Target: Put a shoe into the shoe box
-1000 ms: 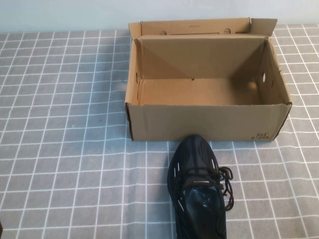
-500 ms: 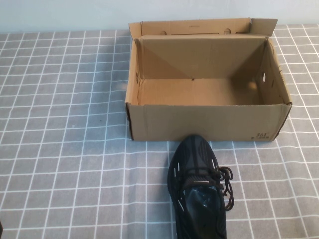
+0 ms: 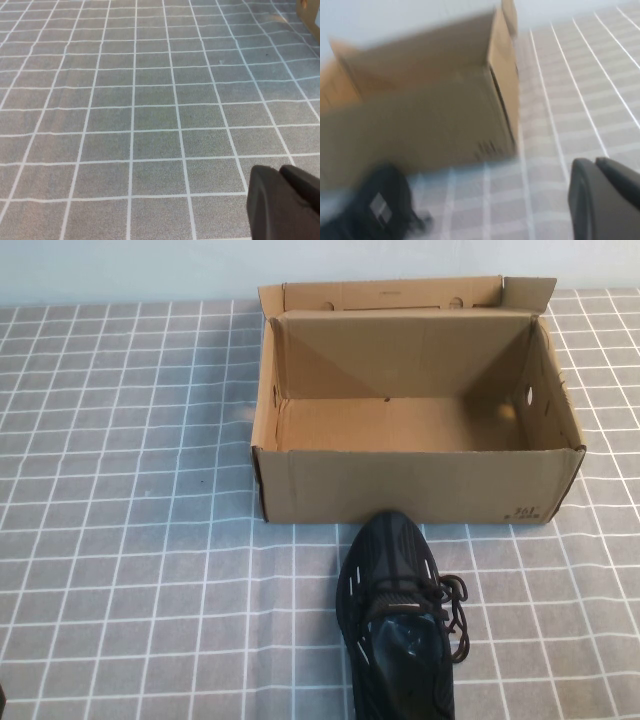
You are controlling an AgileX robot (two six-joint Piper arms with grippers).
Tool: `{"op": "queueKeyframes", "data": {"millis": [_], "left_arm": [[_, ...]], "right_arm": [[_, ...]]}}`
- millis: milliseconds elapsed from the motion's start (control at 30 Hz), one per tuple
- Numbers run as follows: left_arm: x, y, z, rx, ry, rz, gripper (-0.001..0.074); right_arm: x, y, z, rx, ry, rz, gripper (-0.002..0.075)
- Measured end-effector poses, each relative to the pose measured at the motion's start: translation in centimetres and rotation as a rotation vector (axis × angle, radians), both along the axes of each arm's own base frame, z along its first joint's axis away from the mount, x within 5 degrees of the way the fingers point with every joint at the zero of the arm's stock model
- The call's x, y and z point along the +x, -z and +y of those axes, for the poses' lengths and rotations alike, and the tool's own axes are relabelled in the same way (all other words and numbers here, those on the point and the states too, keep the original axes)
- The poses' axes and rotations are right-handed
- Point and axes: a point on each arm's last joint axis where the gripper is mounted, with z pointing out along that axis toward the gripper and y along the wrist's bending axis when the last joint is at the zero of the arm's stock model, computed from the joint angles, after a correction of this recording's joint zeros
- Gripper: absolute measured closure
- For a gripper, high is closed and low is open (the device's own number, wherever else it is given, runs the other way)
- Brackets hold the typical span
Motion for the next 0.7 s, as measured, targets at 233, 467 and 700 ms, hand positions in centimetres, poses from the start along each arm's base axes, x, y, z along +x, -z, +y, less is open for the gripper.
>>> {"op": "queueKeyframes", "data": {"millis": [233,467,700], "left_arm": [[0.0,0.0,0.0,0.0,0.0,0.0,0.0736],[0.0,0.0,0.0,0.0,0.0,0.0,0.0736],[0.0,0.0,0.0,0.0,0.0,0.0,0.0736]], "right_arm": [[0.2,-2.0,-0.6,0.311,0.084,-0.174,0.0742],[-0.2,-2.8,0.2,0.352,0.001,-0.081,0.0742],[-0.2,-8.4,2.6,0.188,-0.242,0.293,0.0742]]}}
